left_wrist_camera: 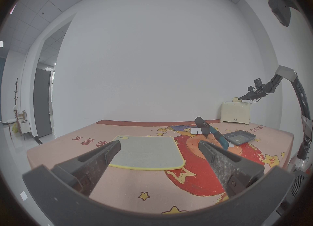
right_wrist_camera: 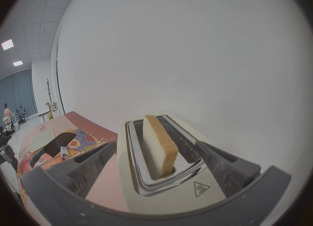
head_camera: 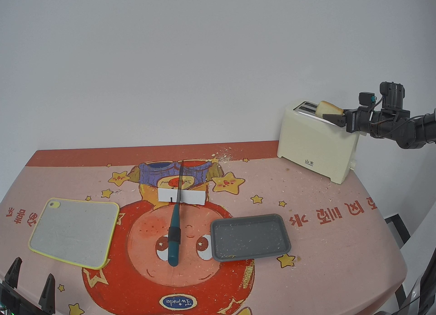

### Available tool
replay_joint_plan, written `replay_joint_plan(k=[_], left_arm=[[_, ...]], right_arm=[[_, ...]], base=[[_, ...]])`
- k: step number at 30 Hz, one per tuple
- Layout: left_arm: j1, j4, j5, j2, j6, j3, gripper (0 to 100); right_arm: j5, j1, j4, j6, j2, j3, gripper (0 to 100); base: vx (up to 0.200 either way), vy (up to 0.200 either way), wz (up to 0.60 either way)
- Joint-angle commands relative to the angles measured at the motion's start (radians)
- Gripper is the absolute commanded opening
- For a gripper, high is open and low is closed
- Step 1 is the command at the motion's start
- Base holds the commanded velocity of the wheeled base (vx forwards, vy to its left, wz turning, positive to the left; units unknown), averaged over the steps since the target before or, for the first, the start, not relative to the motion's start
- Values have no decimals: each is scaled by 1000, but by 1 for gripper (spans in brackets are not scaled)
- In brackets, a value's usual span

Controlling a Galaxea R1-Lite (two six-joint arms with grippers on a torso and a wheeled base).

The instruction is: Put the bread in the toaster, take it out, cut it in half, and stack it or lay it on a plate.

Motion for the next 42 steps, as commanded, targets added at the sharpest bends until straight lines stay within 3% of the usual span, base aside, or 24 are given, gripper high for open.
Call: replay_joint_plan(k=[1, 16, 25, 30, 34, 38, 42], left_arm=[[0, -1, 0, 1, -1, 18, 100], [0, -1, 0, 0, -1, 18, 100], [0, -1, 0, 0, -1, 18, 100], [0, -1, 0, 0, -1, 18, 100], [0, -1, 0, 0, -1, 18, 100], [0, -1, 0, 0, -1, 18, 100], [0, -1, 0, 0, -1, 18, 100]], right_arm=[[-1, 4, 1, 0, 27, -27, 0], [1, 4, 2, 7, 30, -61, 0], [4, 4, 5, 11, -82, -81, 0], [9, 15, 105, 26, -198, -78, 0], [7, 61, 195, 69, -313, -72, 0], [-7, 125, 248, 150, -422, -32, 0], [-79, 197, 254, 244, -499, 50, 0]], base=[[0, 0, 0], [0, 0, 0], [0, 0, 0], [0, 0, 0], [0, 0, 0], [0, 0, 0], [0, 0, 0]])
